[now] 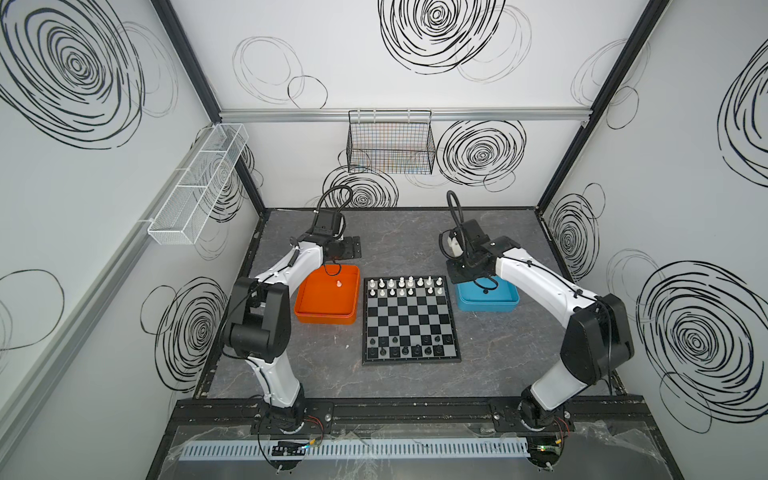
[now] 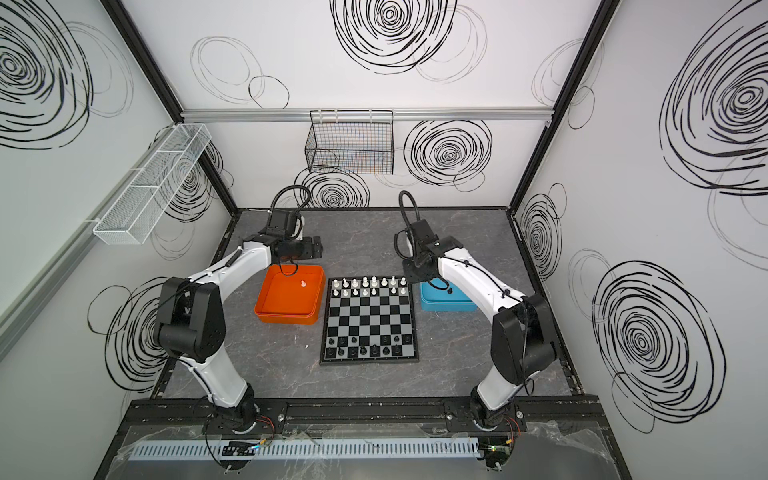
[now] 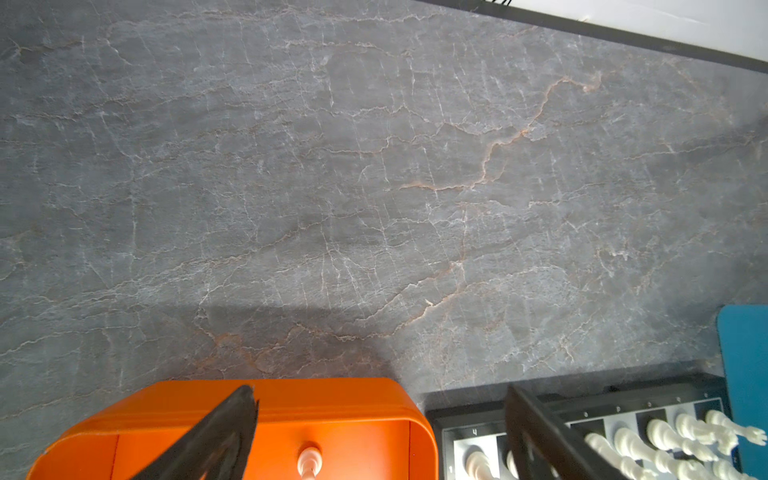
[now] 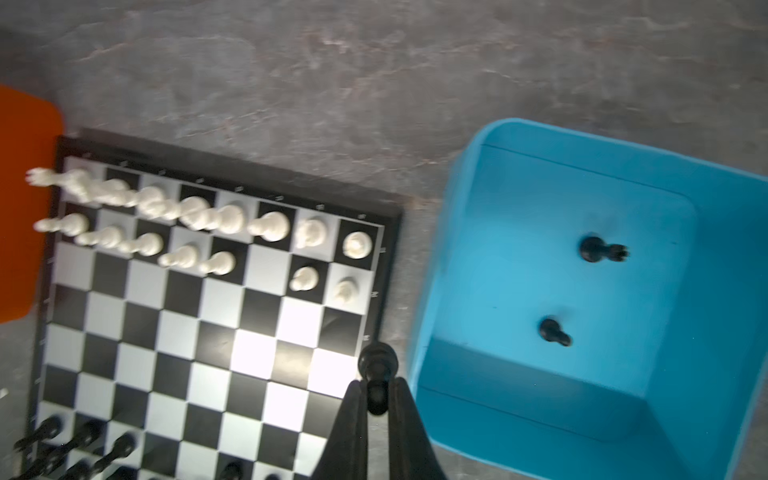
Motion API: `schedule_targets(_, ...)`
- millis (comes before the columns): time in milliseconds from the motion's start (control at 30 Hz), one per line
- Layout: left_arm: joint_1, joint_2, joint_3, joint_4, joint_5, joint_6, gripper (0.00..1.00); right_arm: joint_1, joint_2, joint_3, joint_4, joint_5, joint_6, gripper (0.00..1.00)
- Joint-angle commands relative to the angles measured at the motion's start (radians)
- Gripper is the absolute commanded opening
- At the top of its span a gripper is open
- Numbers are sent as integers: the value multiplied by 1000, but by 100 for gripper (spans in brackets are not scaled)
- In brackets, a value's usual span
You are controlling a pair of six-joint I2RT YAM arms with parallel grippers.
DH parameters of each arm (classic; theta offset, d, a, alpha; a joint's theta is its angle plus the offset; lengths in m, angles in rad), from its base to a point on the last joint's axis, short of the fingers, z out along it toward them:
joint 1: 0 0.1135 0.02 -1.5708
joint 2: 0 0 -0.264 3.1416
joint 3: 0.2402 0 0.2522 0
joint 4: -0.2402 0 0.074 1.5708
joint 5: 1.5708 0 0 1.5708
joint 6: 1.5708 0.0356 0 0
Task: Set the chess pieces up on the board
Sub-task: 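Lift the black pawn with the right gripper and carry it over the board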
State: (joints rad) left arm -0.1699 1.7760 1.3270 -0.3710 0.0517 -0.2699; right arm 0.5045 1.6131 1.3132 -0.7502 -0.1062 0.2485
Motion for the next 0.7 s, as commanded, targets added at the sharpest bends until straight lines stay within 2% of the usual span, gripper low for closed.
schedule_targets(0, 3, -62, -18, 24, -1, 4, 96, 96, -42, -43, 3, -22, 71, 12)
schedule_targets(267, 3, -70, -19, 24, 2, 1, 96, 284, -30, -113, 94, -41, 149, 12)
schedule_targets(667, 10, -56, -15, 22, 14, -7, 96, 401, 78, -122, 149, 6, 147, 12)
